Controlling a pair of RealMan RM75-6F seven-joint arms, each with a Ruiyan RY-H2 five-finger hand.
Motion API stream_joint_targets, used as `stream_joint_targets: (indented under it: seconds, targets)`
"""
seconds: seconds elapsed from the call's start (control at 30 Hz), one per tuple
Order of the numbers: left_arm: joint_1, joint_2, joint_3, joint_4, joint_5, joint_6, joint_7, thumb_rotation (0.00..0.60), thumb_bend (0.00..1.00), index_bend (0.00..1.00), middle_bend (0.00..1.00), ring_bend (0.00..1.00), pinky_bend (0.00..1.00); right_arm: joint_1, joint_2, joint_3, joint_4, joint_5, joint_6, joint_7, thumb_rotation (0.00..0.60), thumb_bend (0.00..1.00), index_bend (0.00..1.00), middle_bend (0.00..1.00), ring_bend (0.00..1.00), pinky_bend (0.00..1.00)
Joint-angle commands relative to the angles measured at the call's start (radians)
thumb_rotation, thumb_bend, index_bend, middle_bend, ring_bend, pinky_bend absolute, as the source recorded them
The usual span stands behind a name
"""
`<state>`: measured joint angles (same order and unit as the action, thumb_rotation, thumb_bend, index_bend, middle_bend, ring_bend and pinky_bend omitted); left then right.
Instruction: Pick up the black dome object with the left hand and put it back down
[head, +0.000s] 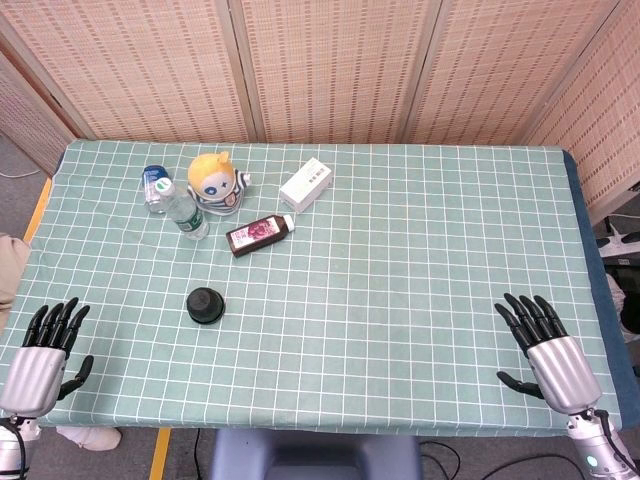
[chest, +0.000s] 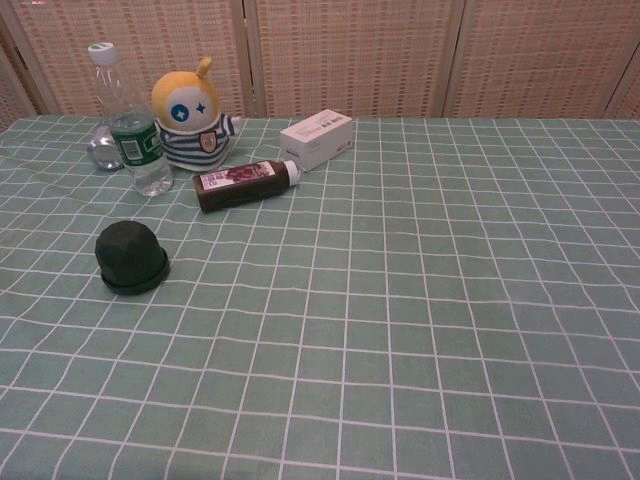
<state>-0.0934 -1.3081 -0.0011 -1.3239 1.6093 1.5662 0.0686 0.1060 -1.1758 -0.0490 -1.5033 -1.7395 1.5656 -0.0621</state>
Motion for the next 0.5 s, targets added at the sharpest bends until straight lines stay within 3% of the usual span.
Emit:
stream_joint_targets:
  seconds: [0.03, 0.2, 0.3, 0.43, 0.5]
  targets:
    - [-0.008, -0.009, 0.000, 0.005, 0.002, -0.013, 0.006, 0.600, 0.41, 0.00, 0.00, 0.00, 0.00, -0.003, 0.010, 0.001, -0.019, 0.012, -0.011, -0.012, 0.571, 0.00, 0.00, 0.00, 0.00, 0.00]
    - [-0.049, 0.004, 0.008, -0.018, 0.037, -0.054, -0.048, 0.600, 0.41, 0.00, 0.00, 0.00, 0.00, -0.009, 0.019, 0.004, -0.033, 0.003, 0.004, -0.008, 0.570, 0.00, 0.00, 0.00, 0.00, 0.00]
    - [-0.119, 0.065, 0.009, -0.086, 0.079, -0.121, -0.133, 0.600, 0.41, 0.00, 0.00, 0.00, 0.01, -0.005, 0.021, 0.001, -0.033, 0.006, -0.010, -0.001, 0.571, 0.00, 0.00, 0.00, 0.00, 0.00]
    - [-0.256, 0.175, -0.012, -0.229, 0.064, -0.308, -0.332, 0.600, 0.41, 0.00, 0.00, 0.00, 0.03, 0.002, 0.022, -0.006, -0.035, 0.002, -0.034, 0.012, 0.571, 0.00, 0.00, 0.00, 0.00, 0.00]
    - [-0.316, 0.213, -0.026, -0.270, 0.052, -0.395, -0.351, 0.600, 0.41, 0.00, 0.00, 0.00, 0.06, 0.005, 0.024, -0.010, -0.036, 0.001, -0.045, 0.009, 0.572, 0.00, 0.00, 0.00, 0.00, 0.00]
